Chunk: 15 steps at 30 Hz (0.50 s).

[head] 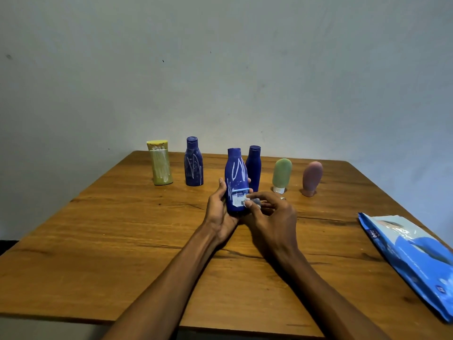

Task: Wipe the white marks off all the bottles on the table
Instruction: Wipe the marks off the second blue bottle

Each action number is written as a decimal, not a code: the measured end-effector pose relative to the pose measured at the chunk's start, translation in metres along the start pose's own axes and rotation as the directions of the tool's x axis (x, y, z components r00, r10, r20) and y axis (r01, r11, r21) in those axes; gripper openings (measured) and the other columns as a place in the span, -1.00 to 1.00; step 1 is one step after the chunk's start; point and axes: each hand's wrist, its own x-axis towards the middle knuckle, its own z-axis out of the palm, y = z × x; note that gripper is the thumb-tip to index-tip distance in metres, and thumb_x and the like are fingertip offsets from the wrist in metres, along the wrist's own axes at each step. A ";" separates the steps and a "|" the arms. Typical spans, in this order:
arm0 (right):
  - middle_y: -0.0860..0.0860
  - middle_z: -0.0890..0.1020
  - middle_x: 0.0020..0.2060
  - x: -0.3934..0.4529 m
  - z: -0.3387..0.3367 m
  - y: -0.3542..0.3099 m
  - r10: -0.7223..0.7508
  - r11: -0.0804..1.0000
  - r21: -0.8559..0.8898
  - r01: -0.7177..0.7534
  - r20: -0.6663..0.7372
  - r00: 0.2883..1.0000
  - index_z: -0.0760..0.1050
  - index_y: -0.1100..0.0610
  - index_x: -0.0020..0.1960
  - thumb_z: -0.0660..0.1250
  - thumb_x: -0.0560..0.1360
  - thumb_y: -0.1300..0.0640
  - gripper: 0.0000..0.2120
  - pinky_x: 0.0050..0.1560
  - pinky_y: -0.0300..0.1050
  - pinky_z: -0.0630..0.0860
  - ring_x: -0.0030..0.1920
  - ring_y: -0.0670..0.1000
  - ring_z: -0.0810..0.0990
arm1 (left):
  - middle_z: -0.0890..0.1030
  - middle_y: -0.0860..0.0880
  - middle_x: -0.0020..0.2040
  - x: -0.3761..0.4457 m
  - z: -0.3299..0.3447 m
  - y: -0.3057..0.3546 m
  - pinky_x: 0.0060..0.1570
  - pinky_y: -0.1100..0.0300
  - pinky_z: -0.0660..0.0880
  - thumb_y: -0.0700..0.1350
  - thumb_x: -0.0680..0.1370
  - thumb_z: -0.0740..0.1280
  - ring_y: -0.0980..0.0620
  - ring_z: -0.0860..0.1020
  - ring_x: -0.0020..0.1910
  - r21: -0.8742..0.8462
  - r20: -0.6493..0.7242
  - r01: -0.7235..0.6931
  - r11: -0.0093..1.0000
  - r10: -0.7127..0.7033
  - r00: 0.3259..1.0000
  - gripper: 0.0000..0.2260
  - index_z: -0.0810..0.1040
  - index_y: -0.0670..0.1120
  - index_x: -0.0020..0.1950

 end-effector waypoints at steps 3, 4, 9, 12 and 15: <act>-0.09 0.73 -0.01 -0.001 -0.001 -0.005 0.017 0.999 0.046 -0.015 -0.037 0.999 0.68 0.01 0.08 0.49 0.54 0.08 -0.87 -0.14 -0.20 0.68 -0.02 -0.20 0.70 | 0.62 -0.25 0.23 -0.002 0.003 0.000 0.31 -0.26 0.47 0.23 0.68 0.04 -0.21 0.58 0.19 0.026 0.010 0.001 1.000 -0.001 1.000 -0.41 0.54 -0.21 0.38; -0.08 0.73 -0.01 0.000 -0.001 -0.006 0.019 0.998 0.059 -0.016 -0.048 0.999 0.67 0.03 0.09 0.48 0.54 0.08 -0.86 -0.20 -0.21 0.67 -0.04 -0.19 0.70 | 0.64 -0.24 0.19 -0.003 0.004 0.000 0.13 -0.15 0.58 0.24 0.68 0.03 -0.18 0.61 0.12 0.052 0.006 -0.004 0.999 0.004 1.000 -0.40 0.55 -0.21 0.36; -0.06 0.73 0.05 0.006 -0.002 -0.008 0.013 0.984 0.178 -0.001 -0.069 0.998 0.68 0.11 0.11 0.46 0.55 0.19 -0.86 -0.17 -0.26 0.66 0.02 -0.15 0.72 | 0.67 -0.17 -0.09 -0.003 0.008 -0.008 -0.56 0.23 0.40 0.25 0.68 0.02 -0.03 0.55 -0.36 0.084 0.006 -0.015 0.996 0.014 1.000 -0.40 0.59 -0.21 0.26; -0.06 0.74 -0.06 0.005 -0.005 -0.007 0.033 0.982 0.183 -0.037 0.024 0.999 0.68 0.14 0.09 0.44 0.56 0.25 -0.87 -0.12 -0.28 0.65 -0.03 -0.15 0.73 | 0.66 -0.17 -0.17 0.002 0.002 -0.007 -0.59 0.25 0.39 0.31 0.67 -0.02 0.00 0.53 -0.45 0.104 0.020 -0.042 0.994 0.041 0.999 -0.33 0.60 -0.22 0.24; 0.00 0.73 -0.16 0.001 -0.006 -0.007 0.040 0.981 0.185 -0.055 0.084 0.996 0.66 0.12 0.09 0.41 0.57 0.27 -0.87 -0.09 -0.18 0.68 -0.13 -0.04 0.74 | 0.67 -0.12 -0.24 0.003 -0.001 -0.006 -0.61 0.28 0.34 0.33 0.67 -0.06 0.06 0.50 -0.50 0.115 0.009 -0.061 0.991 0.060 0.998 -0.32 0.59 -0.19 0.23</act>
